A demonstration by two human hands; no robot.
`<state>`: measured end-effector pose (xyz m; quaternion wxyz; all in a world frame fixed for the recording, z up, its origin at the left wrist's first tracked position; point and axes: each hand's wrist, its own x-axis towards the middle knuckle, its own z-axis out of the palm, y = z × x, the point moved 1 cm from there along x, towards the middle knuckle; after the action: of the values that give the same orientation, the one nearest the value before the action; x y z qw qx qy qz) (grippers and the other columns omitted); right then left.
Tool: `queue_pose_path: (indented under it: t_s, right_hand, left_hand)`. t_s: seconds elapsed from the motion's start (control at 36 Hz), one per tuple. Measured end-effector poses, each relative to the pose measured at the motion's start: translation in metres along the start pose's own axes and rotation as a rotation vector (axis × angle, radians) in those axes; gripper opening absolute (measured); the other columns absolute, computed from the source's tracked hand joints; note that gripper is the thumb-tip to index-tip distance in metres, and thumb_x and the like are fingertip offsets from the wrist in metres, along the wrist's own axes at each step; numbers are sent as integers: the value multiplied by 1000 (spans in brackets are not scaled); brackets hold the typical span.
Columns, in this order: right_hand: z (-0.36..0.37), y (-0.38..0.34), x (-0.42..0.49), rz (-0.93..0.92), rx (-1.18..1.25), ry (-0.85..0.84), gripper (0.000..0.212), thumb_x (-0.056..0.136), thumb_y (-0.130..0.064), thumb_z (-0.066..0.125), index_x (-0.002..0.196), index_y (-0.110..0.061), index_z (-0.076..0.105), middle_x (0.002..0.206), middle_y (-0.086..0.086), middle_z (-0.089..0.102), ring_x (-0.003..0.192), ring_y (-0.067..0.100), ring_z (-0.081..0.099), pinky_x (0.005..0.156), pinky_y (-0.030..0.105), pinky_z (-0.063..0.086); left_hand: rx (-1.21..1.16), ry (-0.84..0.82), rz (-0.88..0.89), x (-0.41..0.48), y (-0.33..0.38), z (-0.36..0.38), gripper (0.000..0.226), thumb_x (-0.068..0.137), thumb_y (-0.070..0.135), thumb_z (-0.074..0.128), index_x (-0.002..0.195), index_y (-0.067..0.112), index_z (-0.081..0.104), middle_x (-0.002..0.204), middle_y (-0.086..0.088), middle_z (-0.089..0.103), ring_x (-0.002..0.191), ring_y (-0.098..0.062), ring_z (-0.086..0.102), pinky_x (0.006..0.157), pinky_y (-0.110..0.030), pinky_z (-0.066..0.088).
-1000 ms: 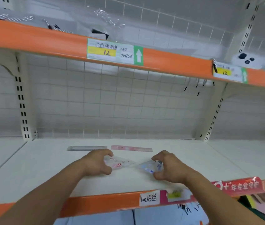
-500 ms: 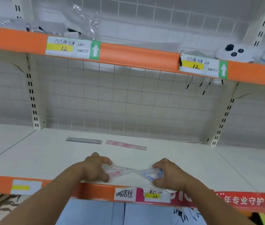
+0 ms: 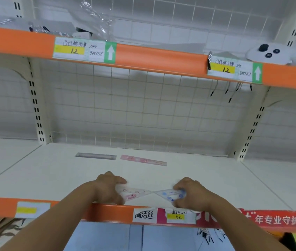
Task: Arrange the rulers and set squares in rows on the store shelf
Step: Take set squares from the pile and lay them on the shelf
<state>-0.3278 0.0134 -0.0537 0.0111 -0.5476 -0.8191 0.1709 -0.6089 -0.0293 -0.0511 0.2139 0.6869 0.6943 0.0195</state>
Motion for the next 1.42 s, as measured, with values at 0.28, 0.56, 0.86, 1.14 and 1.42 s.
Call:
queue_pose_path:
  t_s: [0.28, 0.56, 0.86, 1.14, 1.42]
  right_hand:
    - [-3, -2, 3, 59, -88, 11, 56, 83, -50, 64, 130, -21, 54, 124, 0, 44, 106, 15, 45, 91, 26, 40]
    - [2, 1, 4, 229, -177, 144, 54, 84, -60, 52, 115, -16, 55, 110, 1, 53, 103, 18, 55, 79, 29, 42]
    - [-17, 12, 17, 201, -175, 212, 32, 97, -29, 47, 126, -17, 52, 128, 1, 57, 114, 19, 55, 87, 28, 44]
    - [-19, 14, 19, -16, -196, -222, 59, 91, -42, 59, 144, -45, 33, 147, 0, 26, 135, 22, 22, 115, 37, 21]
    - [-7, 10, 25, 146, -282, 120, 53, 89, -61, 48, 119, -19, 62, 114, 3, 50, 116, 22, 46, 89, 32, 42]
  left_hand:
    - [-5, 1, 24, 1, -3, -1, 68, 78, 45, 72, 138, 39, 42, 134, 1, 35, 130, -20, 34, 109, -32, 34]
    - [2, 14, 26, 5, -6, 0, 66, 77, 45, 72, 136, 37, 44, 132, 0, 38, 128, -21, 37, 108, -32, 35]
    - [2, 16, 32, 6, -7, 1, 65, 79, 45, 70, 137, 38, 42, 133, 0, 36, 129, -21, 34, 109, -33, 33]
    - [14, 19, 28, 7, -8, 2, 65, 79, 46, 70, 137, 39, 42, 132, 1, 37, 127, -21, 36, 108, -33, 34]
    - [0, 27, 24, 7, -9, 4, 65, 78, 47, 70, 137, 39, 43, 131, 2, 37, 128, -20, 36, 109, -34, 35]
